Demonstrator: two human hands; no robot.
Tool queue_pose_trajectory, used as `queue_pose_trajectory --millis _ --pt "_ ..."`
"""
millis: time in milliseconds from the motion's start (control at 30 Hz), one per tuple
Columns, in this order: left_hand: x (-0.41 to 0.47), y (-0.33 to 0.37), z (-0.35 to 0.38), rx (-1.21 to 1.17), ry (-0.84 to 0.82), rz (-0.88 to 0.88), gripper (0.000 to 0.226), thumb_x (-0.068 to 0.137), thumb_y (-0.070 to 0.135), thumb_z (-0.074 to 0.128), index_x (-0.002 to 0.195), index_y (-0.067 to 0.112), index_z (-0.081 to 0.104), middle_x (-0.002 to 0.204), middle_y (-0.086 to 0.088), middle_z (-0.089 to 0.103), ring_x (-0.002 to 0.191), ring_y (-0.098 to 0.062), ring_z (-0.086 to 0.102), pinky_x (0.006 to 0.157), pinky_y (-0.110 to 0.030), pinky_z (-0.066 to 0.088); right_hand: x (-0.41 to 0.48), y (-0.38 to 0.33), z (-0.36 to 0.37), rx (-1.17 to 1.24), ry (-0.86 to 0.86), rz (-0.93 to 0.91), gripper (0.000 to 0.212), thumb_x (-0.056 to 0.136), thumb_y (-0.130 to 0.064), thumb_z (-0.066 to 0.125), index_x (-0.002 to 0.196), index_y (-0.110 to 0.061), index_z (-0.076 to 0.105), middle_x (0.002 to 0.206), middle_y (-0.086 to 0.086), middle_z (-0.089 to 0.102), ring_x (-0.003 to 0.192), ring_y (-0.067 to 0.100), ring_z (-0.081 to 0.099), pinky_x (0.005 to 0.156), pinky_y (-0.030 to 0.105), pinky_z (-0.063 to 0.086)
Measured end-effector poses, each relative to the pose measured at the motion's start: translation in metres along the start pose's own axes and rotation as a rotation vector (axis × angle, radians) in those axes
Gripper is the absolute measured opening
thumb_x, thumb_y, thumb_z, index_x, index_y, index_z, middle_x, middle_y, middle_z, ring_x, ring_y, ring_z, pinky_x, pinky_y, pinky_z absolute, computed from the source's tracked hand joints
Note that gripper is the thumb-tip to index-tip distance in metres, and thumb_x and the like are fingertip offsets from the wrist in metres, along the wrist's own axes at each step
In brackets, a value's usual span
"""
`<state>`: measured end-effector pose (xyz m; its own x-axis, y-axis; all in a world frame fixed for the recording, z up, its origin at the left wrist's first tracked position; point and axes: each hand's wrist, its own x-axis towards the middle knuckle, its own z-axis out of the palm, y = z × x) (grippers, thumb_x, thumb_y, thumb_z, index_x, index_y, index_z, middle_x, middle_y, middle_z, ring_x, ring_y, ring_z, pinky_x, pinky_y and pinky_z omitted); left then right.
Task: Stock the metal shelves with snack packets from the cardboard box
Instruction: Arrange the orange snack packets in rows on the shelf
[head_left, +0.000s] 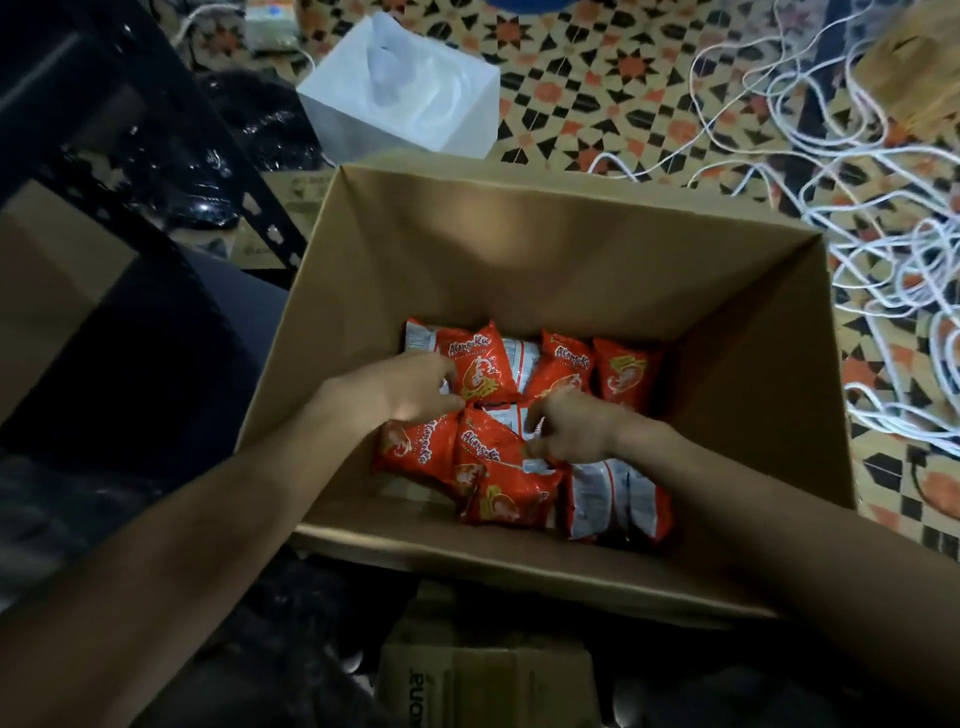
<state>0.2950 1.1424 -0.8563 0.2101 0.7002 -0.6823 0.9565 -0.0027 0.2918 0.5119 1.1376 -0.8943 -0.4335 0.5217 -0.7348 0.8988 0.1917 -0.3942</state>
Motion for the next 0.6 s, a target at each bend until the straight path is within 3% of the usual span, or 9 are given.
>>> queue_pose_trajectory --millis 167,333,467,533,600 --pt "0.038 -0.007 0.009 0.037 -0.044 -0.012 0.052 0.096 0.045 0.056 0.140 0.018 0.047 0.139 -0.007 0.054 0.123 -0.025 0.054 0.100 -0.039 0.047 0.032 -0.010 0.048 -0.220 -0.079 -0.107 0.049 0.096 -0.042 0.059 0.135 -0.015 0.045 0.127 0.012 0.058 0.111 0.027 0.058 0.088 0.036 0.049" --pt "0.053 -0.020 0.018 0.019 -0.102 -0.038 0.051 0.098 0.040 0.055 0.140 0.012 0.047 0.136 -0.009 0.056 0.122 -0.026 0.054 0.097 -0.032 0.046 0.044 -0.011 0.066 -0.228 0.052 -0.180 0.042 0.098 -0.034 0.053 0.135 -0.016 0.049 0.132 0.010 0.051 0.118 0.030 0.053 0.094 0.040 0.046" --pt "0.064 -0.030 0.025 -0.009 -0.138 -0.081 0.040 0.097 0.040 0.056 0.125 0.012 0.055 0.126 -0.010 0.059 0.107 -0.024 0.057 0.078 -0.026 0.038 0.045 -0.010 0.046 0.279 0.179 -0.099 0.009 0.098 -0.024 0.055 0.103 -0.017 0.054 0.093 0.001 0.061 0.079 0.015 0.064 0.067 0.034 0.056" --pt "0.071 -0.035 0.027 -0.046 -0.119 -0.115 0.042 0.096 0.042 0.057 0.126 0.012 0.055 0.126 -0.010 0.059 0.108 -0.024 0.057 0.079 -0.026 0.039 0.052 -0.011 0.040 0.316 0.312 -0.024 0.013 0.101 -0.019 0.045 0.105 -0.014 0.056 0.083 0.002 0.062 0.065 0.015 0.062 0.059 0.037 0.056" --pt "0.075 -0.039 0.030 -0.070 -0.109 -0.158 0.045 0.096 0.043 0.057 0.129 0.013 0.056 0.127 -0.009 0.059 0.112 -0.025 0.057 0.081 -0.026 0.041 0.058 -0.012 0.038 0.251 0.371 0.050 0.024 0.103 -0.021 0.039 0.113 -0.012 0.058 0.084 0.003 0.062 0.065 0.015 0.060 0.058 0.033 0.050"
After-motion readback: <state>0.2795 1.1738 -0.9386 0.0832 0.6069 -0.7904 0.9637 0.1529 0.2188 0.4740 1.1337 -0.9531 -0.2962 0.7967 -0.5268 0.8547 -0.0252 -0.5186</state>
